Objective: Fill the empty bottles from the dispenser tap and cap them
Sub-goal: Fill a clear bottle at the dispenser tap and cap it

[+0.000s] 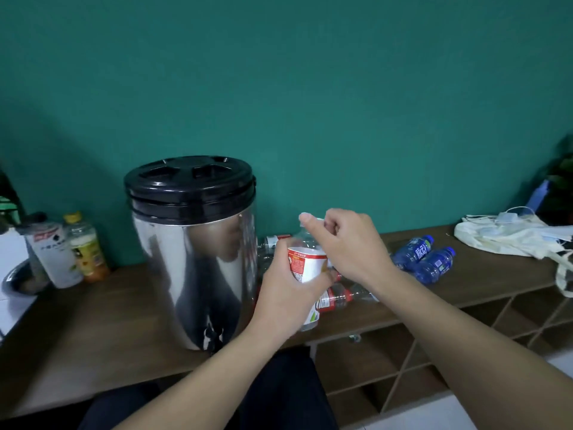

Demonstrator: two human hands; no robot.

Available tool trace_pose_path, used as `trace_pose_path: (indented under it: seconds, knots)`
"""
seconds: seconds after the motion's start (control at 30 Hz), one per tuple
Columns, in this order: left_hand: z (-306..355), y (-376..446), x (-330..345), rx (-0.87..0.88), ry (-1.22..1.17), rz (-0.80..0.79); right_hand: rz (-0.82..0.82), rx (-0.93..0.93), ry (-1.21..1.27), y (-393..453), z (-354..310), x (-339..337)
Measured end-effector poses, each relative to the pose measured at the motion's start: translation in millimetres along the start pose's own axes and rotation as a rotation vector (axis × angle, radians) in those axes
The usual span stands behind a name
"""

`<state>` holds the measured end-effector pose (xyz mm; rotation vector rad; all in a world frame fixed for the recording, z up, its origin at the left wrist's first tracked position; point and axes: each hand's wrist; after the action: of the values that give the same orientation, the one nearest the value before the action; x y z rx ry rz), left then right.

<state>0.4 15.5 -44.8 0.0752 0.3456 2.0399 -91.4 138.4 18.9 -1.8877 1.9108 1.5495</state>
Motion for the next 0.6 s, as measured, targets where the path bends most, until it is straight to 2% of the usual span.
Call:
trace_pose_path:
  seconds: [0.17, 0.33, 0.6]
  knots:
    - [6, -36, -35, 0.078, 0.207, 0.072, -0.166, -0.05, -0.174, -6, -46, -5]
    - [6, -64, -67, 0.09, 0.205, 0.043, -0.308, -0.209, -0.044, -20, -65, -10]
    - [-17, -90, -107, 0.023, -0.003, -0.257, -0.543, -0.536, -0.071, -54, -67, -31]
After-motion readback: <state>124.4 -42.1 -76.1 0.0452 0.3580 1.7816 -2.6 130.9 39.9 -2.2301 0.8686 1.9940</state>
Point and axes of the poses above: each hand's wrist, its own y-axis towards the middle knuckle, its own x-axis out of the palm, z = x × y, and after that the axes turned 7 degrees about z, right-handed
